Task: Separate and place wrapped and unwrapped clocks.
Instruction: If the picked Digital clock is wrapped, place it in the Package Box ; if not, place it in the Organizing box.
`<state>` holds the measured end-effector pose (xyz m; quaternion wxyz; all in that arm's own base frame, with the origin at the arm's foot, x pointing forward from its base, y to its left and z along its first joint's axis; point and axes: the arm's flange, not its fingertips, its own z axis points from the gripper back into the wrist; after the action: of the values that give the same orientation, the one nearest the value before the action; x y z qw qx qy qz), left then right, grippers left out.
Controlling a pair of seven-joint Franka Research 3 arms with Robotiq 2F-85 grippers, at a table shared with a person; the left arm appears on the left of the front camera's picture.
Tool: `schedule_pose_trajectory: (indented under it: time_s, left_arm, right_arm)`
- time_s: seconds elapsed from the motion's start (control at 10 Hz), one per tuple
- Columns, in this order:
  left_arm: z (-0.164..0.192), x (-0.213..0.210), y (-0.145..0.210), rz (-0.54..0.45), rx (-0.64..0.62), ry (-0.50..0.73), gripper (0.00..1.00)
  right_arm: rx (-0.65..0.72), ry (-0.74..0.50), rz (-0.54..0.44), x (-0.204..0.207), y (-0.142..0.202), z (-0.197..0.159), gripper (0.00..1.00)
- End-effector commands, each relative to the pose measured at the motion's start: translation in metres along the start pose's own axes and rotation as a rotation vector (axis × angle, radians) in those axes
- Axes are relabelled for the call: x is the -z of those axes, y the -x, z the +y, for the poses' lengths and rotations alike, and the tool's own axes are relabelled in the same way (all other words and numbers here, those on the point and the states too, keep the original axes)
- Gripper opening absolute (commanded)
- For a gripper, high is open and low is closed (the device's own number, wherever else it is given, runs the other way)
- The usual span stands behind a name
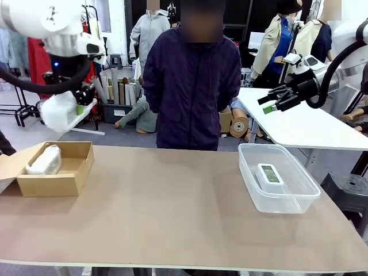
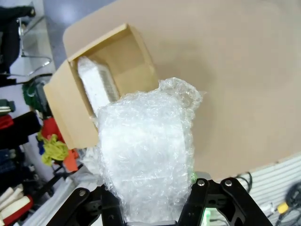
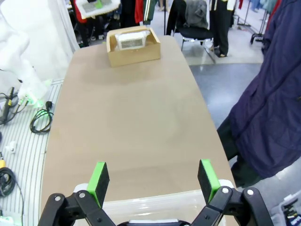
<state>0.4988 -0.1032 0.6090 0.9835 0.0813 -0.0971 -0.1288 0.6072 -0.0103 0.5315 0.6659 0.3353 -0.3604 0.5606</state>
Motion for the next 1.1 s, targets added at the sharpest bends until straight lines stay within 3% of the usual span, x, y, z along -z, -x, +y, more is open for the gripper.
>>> schedule_pose_trajectory:
  time_s: [0.0,0.1,0.4,0.7,1.0]
  left_arm:
    - [0.018,0.024,0.005,-0.036,-0.077,-0.016,0.0]
    - [0.027,0.038,0.004,-0.044,-0.105,-0.049,0.0]
    - [0.059,0.092,-0.005,-0.041,-0.148,0.046,0.0]
    - [0.087,0.137,-0.025,-0.123,-0.277,0.022,0.0]
    - [0.097,0.163,-0.049,-0.045,-0.34,0.078,0.0]
  right_arm:
    - [-0.004,-0.003,-0.003,0.0,-0.002,0.001,1.0]
    - [-0.004,-0.003,-0.003,0.0,-0.002,0.001,1.0]
    - [-0.004,-0.003,-0.003,0.0,-0.002,0.001,1.0]
    - [-0.004,-0.003,-0.003,0.0,-0.002,0.001,1.0]
    - [-0.004,-0.003,-0.003,0.0,-0.002,0.001,1.0]
